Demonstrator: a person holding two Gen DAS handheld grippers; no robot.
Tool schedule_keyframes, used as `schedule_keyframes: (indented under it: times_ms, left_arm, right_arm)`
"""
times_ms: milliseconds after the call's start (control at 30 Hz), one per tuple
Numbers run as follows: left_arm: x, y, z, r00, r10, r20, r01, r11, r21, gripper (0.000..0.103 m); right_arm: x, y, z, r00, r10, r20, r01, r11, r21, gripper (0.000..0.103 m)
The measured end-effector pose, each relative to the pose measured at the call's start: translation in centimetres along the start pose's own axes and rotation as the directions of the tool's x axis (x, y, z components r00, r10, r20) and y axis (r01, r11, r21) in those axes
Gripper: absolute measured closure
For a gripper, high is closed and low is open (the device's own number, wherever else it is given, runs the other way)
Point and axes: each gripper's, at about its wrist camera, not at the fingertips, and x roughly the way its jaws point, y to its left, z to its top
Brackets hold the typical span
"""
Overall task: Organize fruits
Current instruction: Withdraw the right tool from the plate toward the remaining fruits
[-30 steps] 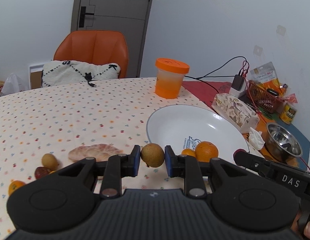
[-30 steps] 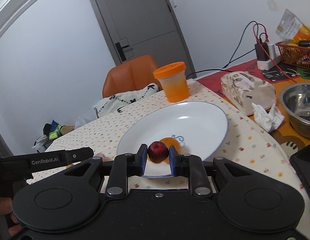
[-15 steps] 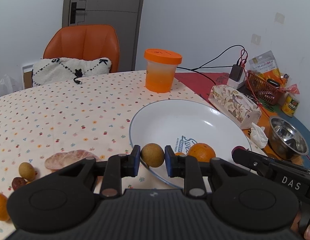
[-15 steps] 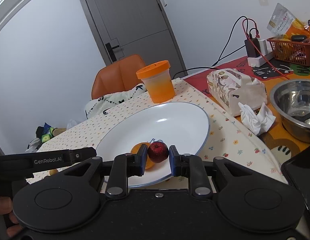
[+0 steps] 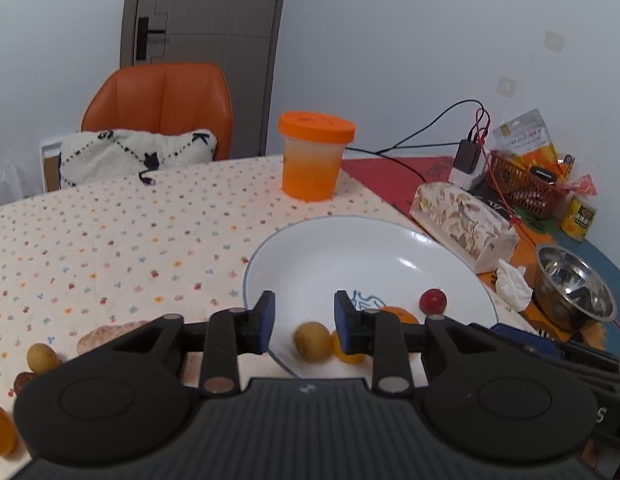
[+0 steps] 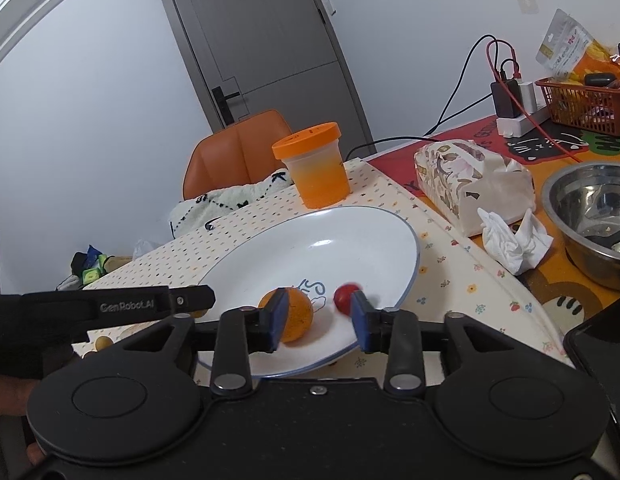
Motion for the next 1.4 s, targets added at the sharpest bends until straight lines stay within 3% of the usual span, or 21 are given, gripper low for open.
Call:
schedule_keyframes:
  times_ms: [200,267,400,467,533,967,1200,1400]
  left_arm:
    - [-0.6,1.1,0.1,1.000,0.022,-0.009,-0.023,0.999,-0.038,0.063]
    - [-1.0,1.5,-0.1,0.999,0.031,-0.004,-0.032,0.999,-0.042,0.050]
    - [-1.9,2.1,-0.2,0.999,0.040,0.010,-0.040,0.998,-0.038,0.034]
    - [-2.5,2.4,-0.3,0.999,0.032,0.028,-0.031,0.999,-0.042,0.019]
    - [-3.0,2.7,-0.4,0.998,0.050,0.043,-0.048,0.998,-0.044,0.013]
    - [-5.3,5.6,-1.3,0.993,0.115,0.041,-0.111,0.991,-0.078,0.011]
    - [-6.6,7.0,-1.8,0.988,0.143,0.051,-0.137,0.985,-0.100,0.009]
    - [-7.9,8.5,-2.1,0.990,0.128,0.054,-0.119,0.983,-0.140,0.009]
  right_arm:
    - [-0.3,0.1,0.0,1.000,0.000,0.002,0.000,1.000,0.004,0.058]
    - [-0.3,0.3,-0.1,1.000,0.001,0.002,-0.001,1.000,0.001,0.058]
    - [-0.3,0.6,-0.3,1.000,0.006,-0.002,-0.006,1.000,0.001,0.055]
    - [-0.3,0.8,-0.4,1.000,0.009,-0.005,-0.009,1.000,0.005,0.055]
    - [-0.4,1.1,-0.5,1.000,0.010,-0.004,-0.010,1.000,0.006,0.054]
    - [-1.2,3.0,-0.8,1.000,0.007,0.019,-0.006,1.000,-0.010,0.029]
    - [-1.7,4.2,-0.8,0.999,0.008,0.041,-0.007,1.000,-0.027,0.010]
    - [-2.1,5.0,-0.8,0.998,0.025,0.053,-0.024,0.999,-0.033,0.007]
